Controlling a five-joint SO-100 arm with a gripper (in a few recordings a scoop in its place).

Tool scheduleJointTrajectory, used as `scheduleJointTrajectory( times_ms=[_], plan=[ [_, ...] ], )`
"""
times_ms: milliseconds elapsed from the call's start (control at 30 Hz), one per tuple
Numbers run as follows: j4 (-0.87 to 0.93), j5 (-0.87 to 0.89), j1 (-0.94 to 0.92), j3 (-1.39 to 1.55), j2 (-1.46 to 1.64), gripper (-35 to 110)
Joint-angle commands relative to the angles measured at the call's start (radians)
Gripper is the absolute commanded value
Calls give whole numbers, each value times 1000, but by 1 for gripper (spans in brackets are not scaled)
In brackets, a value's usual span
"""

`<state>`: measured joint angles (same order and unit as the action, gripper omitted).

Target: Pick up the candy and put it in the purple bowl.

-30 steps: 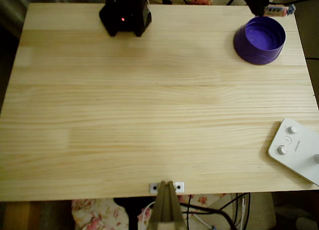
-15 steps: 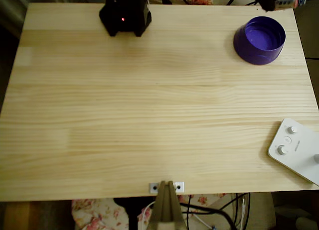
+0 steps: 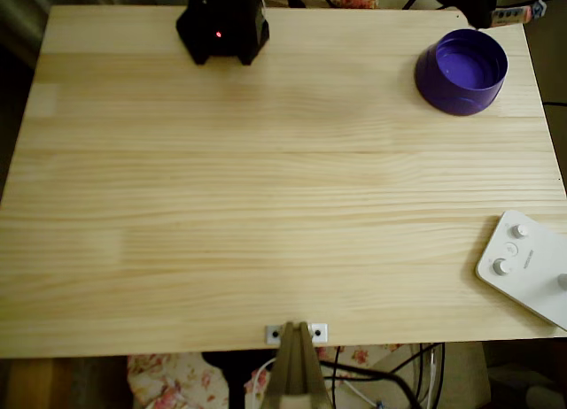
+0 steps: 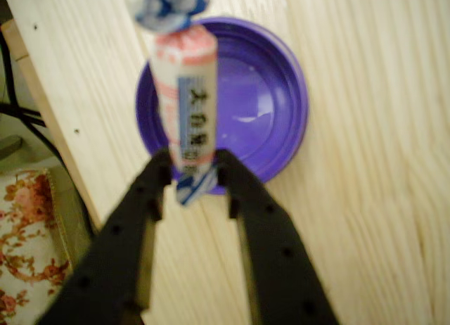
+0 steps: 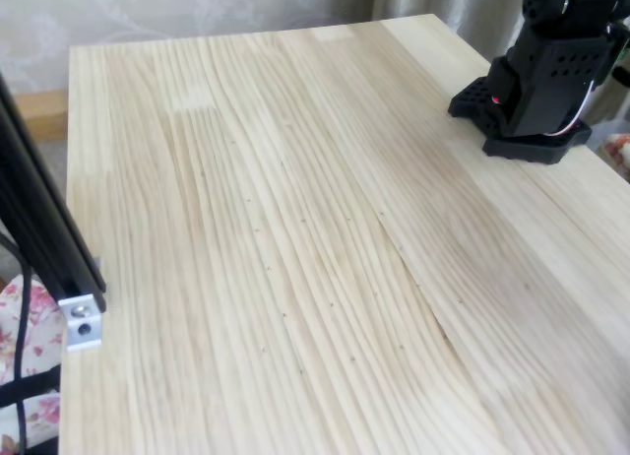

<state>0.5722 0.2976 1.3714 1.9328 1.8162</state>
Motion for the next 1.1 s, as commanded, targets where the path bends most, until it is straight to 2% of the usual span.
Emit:
scheduleJointTrajectory(
  times_ms=[0,267,700,867,1067],
  plan=[
    [3,0,21,-124,15,4],
    [67,0,29,-184,-15,13],
    [104,6,21,-183,25,15],
    [152,-12,8,-161,66,7],
    [239,64,-77,-91,195,0]
  ],
)
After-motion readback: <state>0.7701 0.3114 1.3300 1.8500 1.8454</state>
